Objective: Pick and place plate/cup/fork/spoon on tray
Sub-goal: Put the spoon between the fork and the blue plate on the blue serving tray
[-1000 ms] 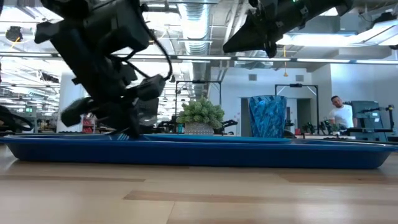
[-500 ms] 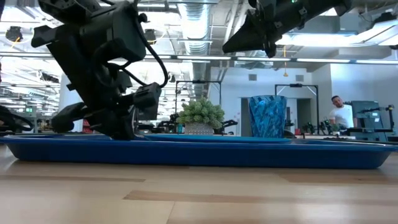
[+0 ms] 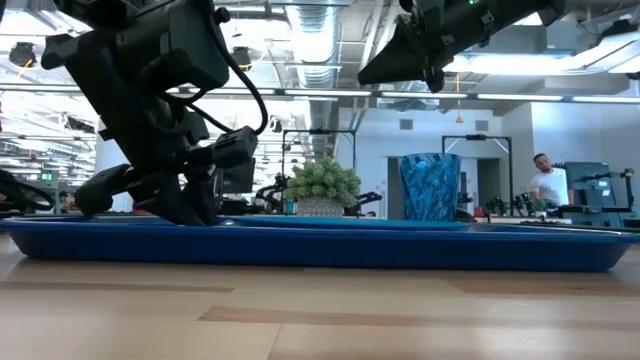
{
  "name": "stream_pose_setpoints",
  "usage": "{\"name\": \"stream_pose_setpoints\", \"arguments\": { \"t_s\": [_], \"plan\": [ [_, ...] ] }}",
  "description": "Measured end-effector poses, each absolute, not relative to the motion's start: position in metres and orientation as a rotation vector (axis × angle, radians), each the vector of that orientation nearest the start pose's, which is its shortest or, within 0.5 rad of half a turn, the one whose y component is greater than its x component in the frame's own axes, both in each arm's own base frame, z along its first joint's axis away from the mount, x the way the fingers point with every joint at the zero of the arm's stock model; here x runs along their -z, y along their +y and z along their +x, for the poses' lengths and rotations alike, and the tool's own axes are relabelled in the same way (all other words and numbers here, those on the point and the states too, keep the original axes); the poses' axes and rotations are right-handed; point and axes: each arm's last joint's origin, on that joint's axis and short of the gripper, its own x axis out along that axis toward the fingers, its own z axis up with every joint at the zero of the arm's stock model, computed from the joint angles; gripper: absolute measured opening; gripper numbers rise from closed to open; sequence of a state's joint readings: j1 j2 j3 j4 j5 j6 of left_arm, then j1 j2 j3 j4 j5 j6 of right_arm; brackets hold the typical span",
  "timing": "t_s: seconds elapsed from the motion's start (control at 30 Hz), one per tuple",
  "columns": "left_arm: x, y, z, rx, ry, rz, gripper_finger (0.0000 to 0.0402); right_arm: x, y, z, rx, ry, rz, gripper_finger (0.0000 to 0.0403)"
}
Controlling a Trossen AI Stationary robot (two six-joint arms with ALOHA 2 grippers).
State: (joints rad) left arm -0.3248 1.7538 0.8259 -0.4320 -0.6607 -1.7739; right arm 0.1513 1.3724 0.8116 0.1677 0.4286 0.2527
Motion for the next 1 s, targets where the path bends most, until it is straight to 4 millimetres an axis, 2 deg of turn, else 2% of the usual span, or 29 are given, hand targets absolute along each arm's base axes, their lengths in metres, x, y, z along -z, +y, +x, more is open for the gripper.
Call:
{"name": "stream_pose_setpoints", "arguments": {
  "t_s": [0.23,0.33,0.47,0.7,1.0],
  "plan": [
    [-0.130,-0.073,0.276,-1.177,0.657,-0.785,0.0092,-0.247,0.032,0.293,0.319,0.341,0.135,0.0006],
    [-0.141,-0.073,0.278,-1.199,0.692,-0.706,0.0094,-0.247,0.032,0.293,0.319,0.343,0.132,0.0006],
    [-0.153,-0.074,0.288,-1.127,0.714,-0.596,0.0083,-0.247,0.032,0.293,0.318,0.345,0.125,0.0006],
    [-0.147,-0.053,0.300,-1.049,0.746,-0.534,0.0007,-0.247,0.032,0.293,0.317,0.345,0.124,0.0006],
    [-0.140,-0.032,0.301,-1.053,0.783,-0.543,0.0001,-0.247,0.034,0.292,0.311,0.346,0.117,0.0006]
  ]
}}
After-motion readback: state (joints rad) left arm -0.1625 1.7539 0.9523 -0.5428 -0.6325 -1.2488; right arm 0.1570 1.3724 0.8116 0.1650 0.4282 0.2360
